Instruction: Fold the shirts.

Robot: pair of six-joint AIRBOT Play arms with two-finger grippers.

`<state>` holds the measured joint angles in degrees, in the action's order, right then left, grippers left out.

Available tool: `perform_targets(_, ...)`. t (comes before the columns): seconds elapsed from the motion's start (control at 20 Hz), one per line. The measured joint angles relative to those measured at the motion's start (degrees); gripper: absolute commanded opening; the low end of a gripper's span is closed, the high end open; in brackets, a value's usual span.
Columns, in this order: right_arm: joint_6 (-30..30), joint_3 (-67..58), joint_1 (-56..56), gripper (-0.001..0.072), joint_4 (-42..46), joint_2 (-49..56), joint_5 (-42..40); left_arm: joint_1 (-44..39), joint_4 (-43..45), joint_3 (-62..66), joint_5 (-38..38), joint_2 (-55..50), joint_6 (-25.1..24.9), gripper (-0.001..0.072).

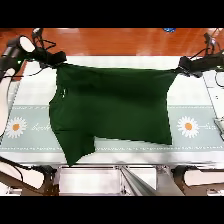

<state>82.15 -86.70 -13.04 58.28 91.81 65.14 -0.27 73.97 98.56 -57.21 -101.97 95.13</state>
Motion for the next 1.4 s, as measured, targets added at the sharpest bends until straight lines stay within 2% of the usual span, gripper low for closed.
perform_targets(0.2, -0.98, -2.91, -0.11, 0.0024, -0.50, 3.87, 5.25, 1.01, -1.38, 4.15, -6.05, -3.54, -3.23, 0.0019)
perform_targets(0.35, -1.73, -2.27, 0.13, 0.0024, 2.56, 4.72, 12.24, 2.32, -1.40, 4.00, -14.62, -4.31, -8.39, 0.0019)
perform_targets(0.5, -2.23, 1.46, 0.42, 0.0024, 5.33, 5.03, 17.00, 4.04, -1.11, 0.90, -21.55, -4.66, -10.93, 0.0019)
perform_targets(0.65, -2.43, 6.21, 0.44, 0.0024, 7.52, 5.16, 18.27, 5.25, -0.98, -2.95, -26.21, -4.83, -12.17, 0.0019)
perform_targets(1.0, -2.51, 12.09, 0.48, 0.0030, 8.76, 5.20, 16.59, 5.84, -0.76, -7.28, -29.35, -5.01, -13.09, 0.0026)
perform_targets(1.05, -2.51, 12.31, 0.48, 0.0125, 8.46, 5.20, 16.28, 5.86, -0.74, -7.43, -29.42, -5.03, -13.09, 0.0121)
perform_targets(1.1, -2.49, 12.48, 0.48, 0.0343, 8.02, 5.20, 16.00, 5.84, -0.72, -7.56, -29.57, -5.03, -13.05, 0.0383)
perform_targets(1.15, -2.45, 12.61, 0.48, 0.0414, 7.50, 5.20, 15.67, 5.81, -0.24, -7.65, -29.75, -5.03, -12.72, 0.0507)
perform_targets(1.4, -1.53, 12.85, -0.61, 0.0414, 7.37, 3.06, 17.90, 6.64, -0.46, -7.54, -33.83, -3.41, -10.38, 0.0506)
